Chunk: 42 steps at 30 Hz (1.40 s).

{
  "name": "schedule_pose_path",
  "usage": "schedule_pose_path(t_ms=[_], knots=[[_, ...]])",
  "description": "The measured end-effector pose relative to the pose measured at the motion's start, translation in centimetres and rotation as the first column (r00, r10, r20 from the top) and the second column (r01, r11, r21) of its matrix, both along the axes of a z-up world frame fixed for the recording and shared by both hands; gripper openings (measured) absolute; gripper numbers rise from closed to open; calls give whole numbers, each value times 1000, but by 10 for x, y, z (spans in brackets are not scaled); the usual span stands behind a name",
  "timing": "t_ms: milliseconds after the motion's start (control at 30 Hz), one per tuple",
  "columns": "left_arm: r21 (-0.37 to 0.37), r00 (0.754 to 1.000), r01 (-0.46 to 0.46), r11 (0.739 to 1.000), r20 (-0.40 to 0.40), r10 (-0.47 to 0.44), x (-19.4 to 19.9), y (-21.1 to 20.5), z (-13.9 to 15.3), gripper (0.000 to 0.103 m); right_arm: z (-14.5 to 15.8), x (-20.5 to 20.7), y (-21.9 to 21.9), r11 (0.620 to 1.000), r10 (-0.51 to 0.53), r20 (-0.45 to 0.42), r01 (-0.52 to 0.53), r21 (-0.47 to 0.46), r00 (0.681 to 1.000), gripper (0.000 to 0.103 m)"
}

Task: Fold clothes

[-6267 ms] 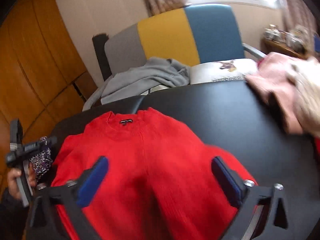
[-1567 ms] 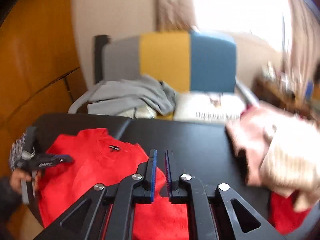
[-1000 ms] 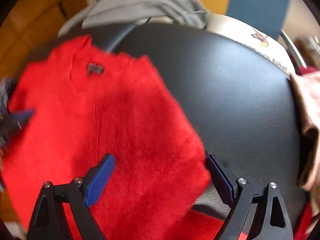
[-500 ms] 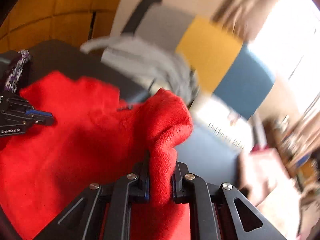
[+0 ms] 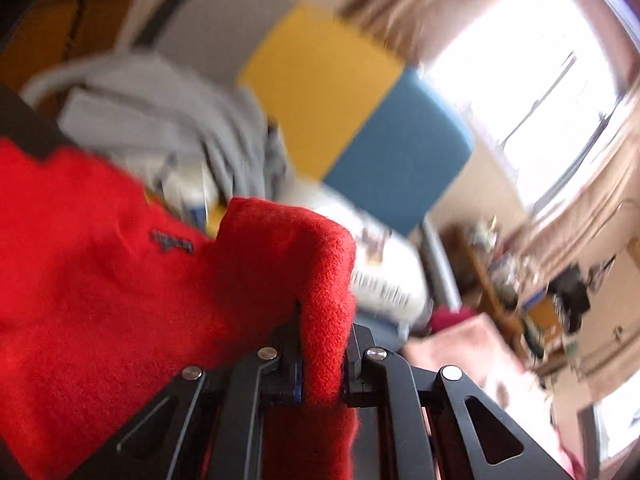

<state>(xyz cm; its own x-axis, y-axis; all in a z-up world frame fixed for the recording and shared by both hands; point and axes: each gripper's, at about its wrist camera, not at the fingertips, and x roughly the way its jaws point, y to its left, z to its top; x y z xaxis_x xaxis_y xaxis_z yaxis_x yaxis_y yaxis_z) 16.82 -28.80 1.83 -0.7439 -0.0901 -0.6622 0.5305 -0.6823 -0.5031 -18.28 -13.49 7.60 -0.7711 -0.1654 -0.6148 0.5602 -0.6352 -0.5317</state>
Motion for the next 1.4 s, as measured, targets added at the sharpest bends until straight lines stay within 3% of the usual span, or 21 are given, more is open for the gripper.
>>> schedule_pose_path(t_ms=[100, 167, 233, 300, 400, 433, 533, 600, 667, 767, 833, 867, 900, 933, 1000, 1067, 1133, 1200, 1333, 1367, 1400], knots=[[93, 1000, 23, 995, -13, -22, 32, 16, -11, 12, -25, -25, 13, 998, -53, 119, 57, -31, 991, 19], [112, 998, 62, 992, -26, -60, 44, 31, -14, 17, -34, -38, 25, 993, -83, 194, 97, -64, 977, 36], [155, 993, 117, 981, -53, -110, 51, 52, -18, 23, -13, -36, 48, 980, -68, 236, 109, -166, 969, 49], [209, 989, 144, 967, -68, -132, 48, 69, -28, 30, 12, -26, 74, 955, -39, 266, 114, -273, 963, 71], [290, 985, 168, 942, -86, -149, 46, 92, -44, 36, 52, 16, 134, 896, 63, 321, 88, -435, 945, 85], [311, 984, 172, 935, -93, -150, 46, 98, -48, 36, 58, 28, 156, 873, 113, 366, 84, -481, 924, 90], [316, 978, 199, 928, -119, -170, 44, 111, -49, 40, 60, 66, 224, 808, 276, 509, 90, -582, 815, 91], [298, 977, 205, 932, -111, -179, 39, 116, -48, 40, 46, 96, 259, 826, 302, 569, 87, -557, 765, 91], [274, 978, 204, 940, -101, -183, 32, 117, -46, 41, 30, 119, 264, 847, 304, 575, 61, -528, 760, 91], [225, 978, 207, 952, -69, -196, 22, 121, -43, 41, 6, 149, 263, 872, 306, 567, 13, -489, 765, 87], [182, 978, 206, 961, -20, -206, 15, 124, -38, 37, -10, 169, 263, 887, 308, 562, -18, -461, 768, 72], [158, 978, 207, 966, 8, -211, 12, 125, -36, 28, -18, 179, 262, 894, 309, 559, -34, -447, 769, 68], [134, 976, 208, 969, 35, -215, 9, 125, -34, 21, -26, 189, 262, 900, 309, 557, -49, -432, 771, 57], [113, 973, 213, 970, 61, -221, 6, 124, -35, 8, -31, 195, 259, 901, 318, 551, -65, -428, 771, 46], [116, 968, 227, 967, 79, -237, 5, 119, -35, 6, -41, 186, 242, 921, 309, 545, -101, -377, 780, 24], [121, 969, 236, 964, 39, -242, 9, 108, -23, 5, -37, 182, 236, 915, 339, 576, -118, -386, 744, 17], [119, 970, 241, 963, -36, -239, 18, 94, -1, 5, -14, 182, 240, 877, 412, 614, -109, -468, 674, 17], [102, 965, 247, 964, -123, -234, 32, 75, 33, 5, 21, 182, 254, 806, 494, 589, -85, -585, 640, 17], [51, 929, 269, 962, -278, -244, 61, 49, 99, 5, 94, 183, 295, 610, 629, 465, -26, -792, 623, 12], [33, 927, 264, 964, -285, -244, 63, 45, 109, 5, 105, 182, 302, 575, 645, 446, -11, -818, 621, 12], [14, 927, 260, 965, -282, -246, 64, 43, 118, 6, 108, 181, 307, 571, 637, 445, 3, -821, 629, 12]])
